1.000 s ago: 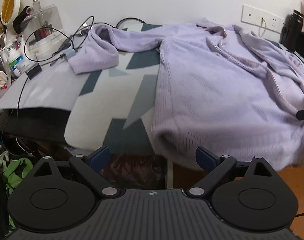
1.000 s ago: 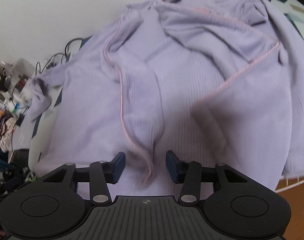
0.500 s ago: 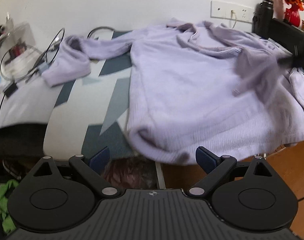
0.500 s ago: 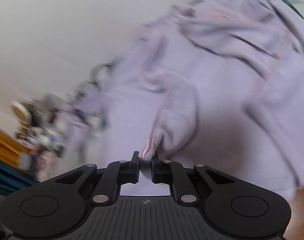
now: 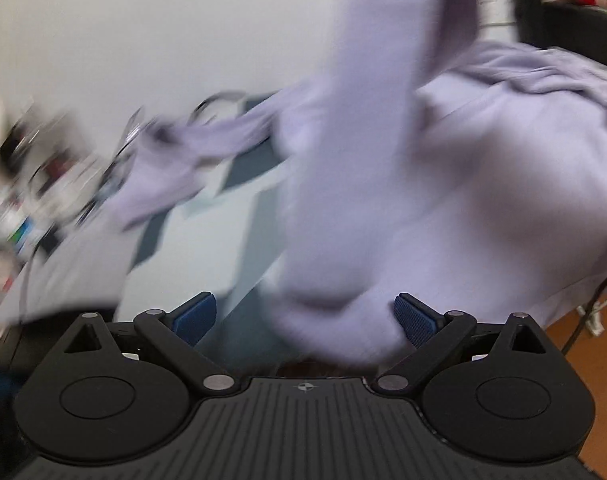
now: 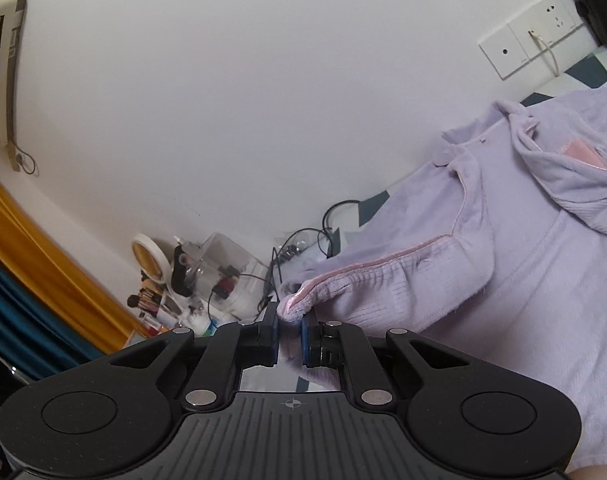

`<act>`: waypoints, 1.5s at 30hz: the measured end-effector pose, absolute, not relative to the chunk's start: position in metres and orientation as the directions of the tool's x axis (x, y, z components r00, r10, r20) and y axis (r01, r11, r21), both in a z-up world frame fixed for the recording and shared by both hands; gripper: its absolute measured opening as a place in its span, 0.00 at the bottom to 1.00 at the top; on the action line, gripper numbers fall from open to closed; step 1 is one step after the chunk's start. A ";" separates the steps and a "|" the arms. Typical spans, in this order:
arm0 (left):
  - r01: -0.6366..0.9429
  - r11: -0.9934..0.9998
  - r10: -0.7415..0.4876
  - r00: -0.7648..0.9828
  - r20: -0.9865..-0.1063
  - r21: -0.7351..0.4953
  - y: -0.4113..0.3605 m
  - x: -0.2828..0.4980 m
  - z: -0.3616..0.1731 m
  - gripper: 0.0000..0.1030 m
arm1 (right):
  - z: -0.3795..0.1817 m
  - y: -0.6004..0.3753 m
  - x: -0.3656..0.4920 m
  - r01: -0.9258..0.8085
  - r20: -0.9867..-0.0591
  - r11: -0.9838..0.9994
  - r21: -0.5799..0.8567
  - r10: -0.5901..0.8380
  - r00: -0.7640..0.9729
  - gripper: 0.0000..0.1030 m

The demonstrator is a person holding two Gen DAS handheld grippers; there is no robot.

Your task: Fold clothes

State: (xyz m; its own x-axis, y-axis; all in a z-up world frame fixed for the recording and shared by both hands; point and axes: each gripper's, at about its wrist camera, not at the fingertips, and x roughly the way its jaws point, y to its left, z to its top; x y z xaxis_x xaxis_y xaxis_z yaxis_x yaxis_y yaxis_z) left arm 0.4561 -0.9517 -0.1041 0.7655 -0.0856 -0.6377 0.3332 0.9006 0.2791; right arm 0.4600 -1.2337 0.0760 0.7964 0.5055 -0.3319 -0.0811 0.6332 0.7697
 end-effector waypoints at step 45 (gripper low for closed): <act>0.294 0.950 -0.164 0.755 -0.635 0.103 -0.872 0.446 -0.091 0.10 | -0.085 -1.233 0.394 0.376 -0.739 0.686 0.623 0.359 0.570 0.09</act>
